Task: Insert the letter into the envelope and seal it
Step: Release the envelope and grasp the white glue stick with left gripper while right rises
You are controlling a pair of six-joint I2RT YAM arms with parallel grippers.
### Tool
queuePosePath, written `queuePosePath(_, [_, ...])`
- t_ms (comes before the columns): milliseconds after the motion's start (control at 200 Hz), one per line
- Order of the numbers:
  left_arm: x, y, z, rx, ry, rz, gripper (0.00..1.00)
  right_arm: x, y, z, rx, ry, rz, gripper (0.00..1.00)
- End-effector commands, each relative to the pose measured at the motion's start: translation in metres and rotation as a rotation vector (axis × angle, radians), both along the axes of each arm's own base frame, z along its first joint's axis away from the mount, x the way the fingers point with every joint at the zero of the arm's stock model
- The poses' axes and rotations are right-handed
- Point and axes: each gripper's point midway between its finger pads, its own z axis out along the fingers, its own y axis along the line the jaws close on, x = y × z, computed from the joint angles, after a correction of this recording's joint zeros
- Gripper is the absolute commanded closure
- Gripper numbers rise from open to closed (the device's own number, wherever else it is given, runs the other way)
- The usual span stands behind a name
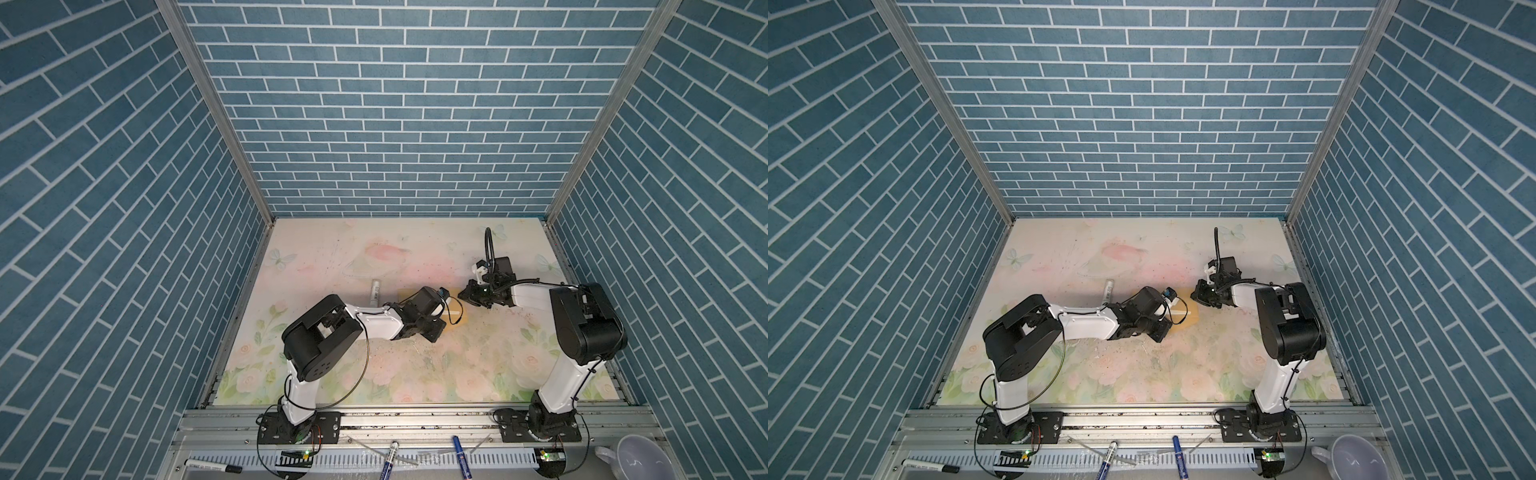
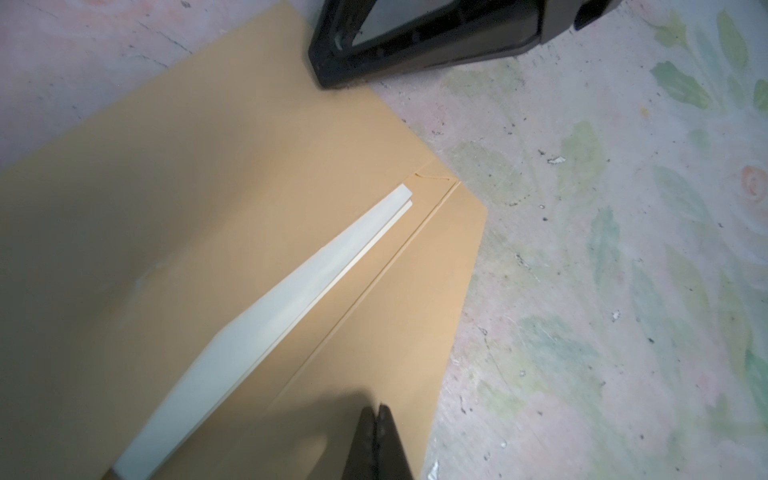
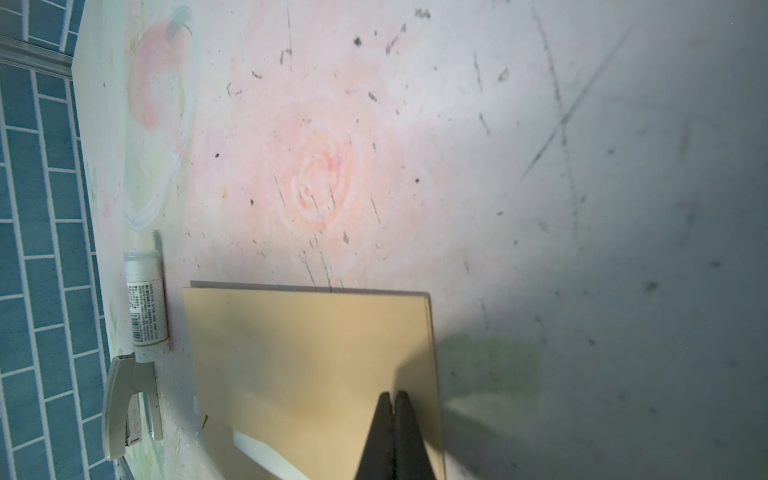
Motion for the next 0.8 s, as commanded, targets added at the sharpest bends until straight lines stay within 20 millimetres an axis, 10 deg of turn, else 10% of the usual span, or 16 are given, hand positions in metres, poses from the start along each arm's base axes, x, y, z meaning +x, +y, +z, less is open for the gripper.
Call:
queuePosePath(0, [0.003,0.005,0.012,-0.009,-0.025,0.024,0.96,-0.006,-0.003,-0.012,-0.025,0.05,-0.013,0.95])
queuePosePath(355, [0.032,0.015,0.066,-0.058,-0.145,0.099,0.83,-0.006,-0.003,-0.011,-0.033,0.046,-0.006,0.92])
queuePosePath(795, [0.056,0.121,0.125,0.129,-0.345,0.309,0.52,0.003,0.001,0.039,-0.008,-0.112,0.034,0.7])
